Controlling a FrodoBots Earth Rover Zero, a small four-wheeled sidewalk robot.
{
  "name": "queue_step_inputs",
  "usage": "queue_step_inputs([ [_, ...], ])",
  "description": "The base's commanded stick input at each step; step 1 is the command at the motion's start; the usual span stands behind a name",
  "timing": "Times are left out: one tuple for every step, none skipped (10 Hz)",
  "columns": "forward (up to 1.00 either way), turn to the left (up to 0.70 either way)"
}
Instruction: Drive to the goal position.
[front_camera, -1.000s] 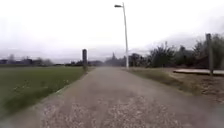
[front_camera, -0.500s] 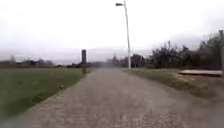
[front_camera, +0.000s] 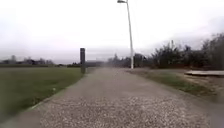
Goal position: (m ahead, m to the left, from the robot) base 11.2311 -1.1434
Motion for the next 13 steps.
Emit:
queue_step_inputs([
  [0.85, 0.0],
  [0.85, 0.0],
  [0.85, 0.0],
  [0.85, 0.0],
  [0.85, 0.0],
  [0.85, 0.0],
  [0.85, 0.0],
  [0.85, 0.0],
  [0.85, 0.0],
  [0.85, 0.0],
  [0.85, 0.0],
  [0.85, 0.0],
  [0.85, 0.0],
])
